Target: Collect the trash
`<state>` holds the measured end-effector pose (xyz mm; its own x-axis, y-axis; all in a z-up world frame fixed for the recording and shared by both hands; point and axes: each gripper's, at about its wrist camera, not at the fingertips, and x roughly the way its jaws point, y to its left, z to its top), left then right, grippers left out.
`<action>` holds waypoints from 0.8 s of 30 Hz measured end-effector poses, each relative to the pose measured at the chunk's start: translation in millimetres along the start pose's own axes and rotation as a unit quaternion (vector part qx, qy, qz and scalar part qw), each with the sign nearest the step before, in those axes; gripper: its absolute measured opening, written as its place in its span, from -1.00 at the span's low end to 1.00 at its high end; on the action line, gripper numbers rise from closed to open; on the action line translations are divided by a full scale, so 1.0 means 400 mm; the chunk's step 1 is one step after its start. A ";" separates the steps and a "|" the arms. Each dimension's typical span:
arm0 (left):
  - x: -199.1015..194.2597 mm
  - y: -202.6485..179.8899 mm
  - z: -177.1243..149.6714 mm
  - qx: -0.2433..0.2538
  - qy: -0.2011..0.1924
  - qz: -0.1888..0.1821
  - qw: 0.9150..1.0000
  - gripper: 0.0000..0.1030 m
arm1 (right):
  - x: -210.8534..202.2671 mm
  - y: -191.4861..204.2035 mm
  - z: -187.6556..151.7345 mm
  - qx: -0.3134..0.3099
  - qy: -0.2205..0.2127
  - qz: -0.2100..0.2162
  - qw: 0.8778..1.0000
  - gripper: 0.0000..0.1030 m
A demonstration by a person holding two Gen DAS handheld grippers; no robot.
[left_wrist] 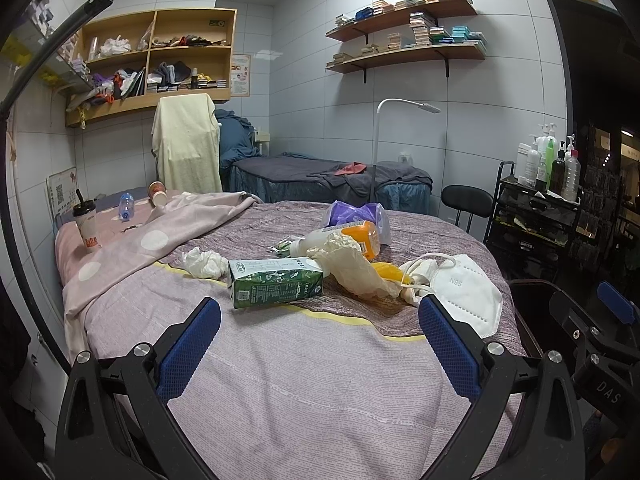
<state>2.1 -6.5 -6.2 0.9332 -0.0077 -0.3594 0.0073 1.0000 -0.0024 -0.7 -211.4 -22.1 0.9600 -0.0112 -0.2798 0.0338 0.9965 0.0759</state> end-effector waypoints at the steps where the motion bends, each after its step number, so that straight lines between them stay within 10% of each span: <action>1: 0.000 0.000 0.000 0.000 0.000 0.000 1.000 0.88 | -0.001 0.003 -0.001 0.000 0.001 0.000 1.000 0.89; 24: 0.056 0.012 -0.041 0.005 0.049 -0.006 0.999 0.88 | 0.071 -0.011 -0.013 0.006 0.075 0.024 0.997 0.89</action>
<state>17.2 -1.8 -29.7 0.8937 -0.0197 -0.4483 0.0233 0.9997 0.0024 25.0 -215.9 -35.5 0.9082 0.0497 -0.4156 -0.0067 0.9945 0.1042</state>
